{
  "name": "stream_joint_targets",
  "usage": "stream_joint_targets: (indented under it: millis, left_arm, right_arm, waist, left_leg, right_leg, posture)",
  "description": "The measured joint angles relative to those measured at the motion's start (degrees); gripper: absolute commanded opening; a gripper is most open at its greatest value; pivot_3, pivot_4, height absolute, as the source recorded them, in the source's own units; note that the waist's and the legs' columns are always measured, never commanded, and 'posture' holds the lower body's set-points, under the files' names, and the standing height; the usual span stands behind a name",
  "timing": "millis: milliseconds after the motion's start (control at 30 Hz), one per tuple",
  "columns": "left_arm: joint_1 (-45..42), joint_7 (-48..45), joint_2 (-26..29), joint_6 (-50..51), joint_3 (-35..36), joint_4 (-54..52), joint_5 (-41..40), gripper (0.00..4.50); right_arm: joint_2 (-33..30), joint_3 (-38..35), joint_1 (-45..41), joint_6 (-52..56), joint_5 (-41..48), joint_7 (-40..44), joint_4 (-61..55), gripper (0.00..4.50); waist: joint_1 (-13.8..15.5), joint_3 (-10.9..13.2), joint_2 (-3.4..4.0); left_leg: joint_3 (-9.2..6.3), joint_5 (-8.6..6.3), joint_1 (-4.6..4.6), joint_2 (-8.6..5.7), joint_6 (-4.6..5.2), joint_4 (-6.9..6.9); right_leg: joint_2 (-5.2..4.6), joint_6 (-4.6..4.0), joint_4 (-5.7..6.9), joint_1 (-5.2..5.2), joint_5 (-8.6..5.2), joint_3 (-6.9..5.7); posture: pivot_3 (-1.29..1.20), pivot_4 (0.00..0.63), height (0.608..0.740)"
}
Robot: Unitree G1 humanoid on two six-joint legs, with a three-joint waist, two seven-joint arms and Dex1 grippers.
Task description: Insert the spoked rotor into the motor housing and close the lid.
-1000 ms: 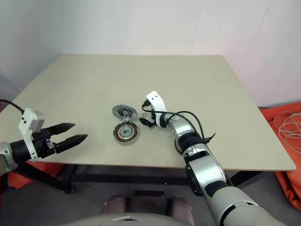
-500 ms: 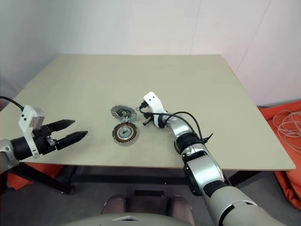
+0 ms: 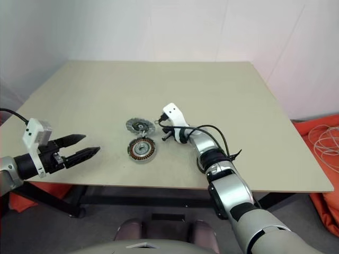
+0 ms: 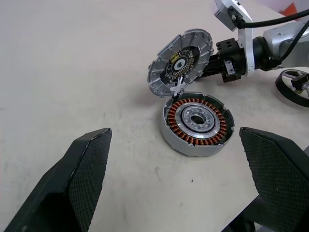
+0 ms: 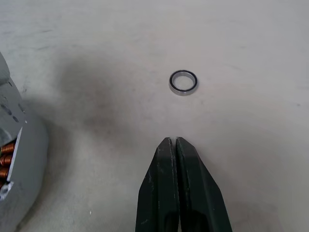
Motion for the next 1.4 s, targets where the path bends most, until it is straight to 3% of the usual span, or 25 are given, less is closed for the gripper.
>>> stream_joint_targets:
  millis: [533,633,1000,1400]
  left_arm:
    - [-1.9,0.1,0.2,-1.4,-2.7,2.5,0.4,4.5]
    - [-2.4,0.1,0.3,-1.7,-2.9,3.0,0.5,4.5]
    - [-2.4,-0.1,0.7,-2.6,-2.9,4.3,1.3,4.5]
    - [-2.5,0.0,0.7,-3.1,-3.1,4.4,1.6,4.5]
  right_arm:
    - [-5.7,-2.3,2.4,10.1,4.5,5.5,-17.6,0.08]
    - [-6.1,-2.4,2.4,10.8,4.8,5.7,-19.6,0.7]
    - [-6.9,-2.4,2.7,11.6,6.5,6.4,-21.2,4.46]
    - [-0.1,-2.7,-5.4,0.3,4.3,-2.9,1.1,4.46]
  waist:
    - [0.1,0.0,-0.02]
    - [0.1,0.0,-0.02]
    - [0.1,0.0,-0.03]
    - [-0.1,0.0,-0.02]
  left_leg:
    - [0.0,0.0,0.0,-0.01,0.0,0.0]
    - [0.01,0.0,0.0,-0.01,0.0,0.0]
    - [0.01,0.0,0.0,-0.02,0.0,-0.01]
    - [0.02,0.01,-0.07,-0.01,-0.02,-0.01]
  right_leg:
    - [0.0,0.01,0.0,-0.01,0.0,0.0]
    - [0.0,0.01,0.0,-0.01,0.0,0.0]
    - [0.0,0.01,0.0,-0.01,-0.01,0.01]
    - [0.0,-0.01,0.0,-0.11,0.01,0.01]
  posture:
    - [0.0,0.0,0.74]
    - [0.0,0.0,0.74]
    - [0.0,0.0,0.74]
    - [0.0,0.0,0.74]
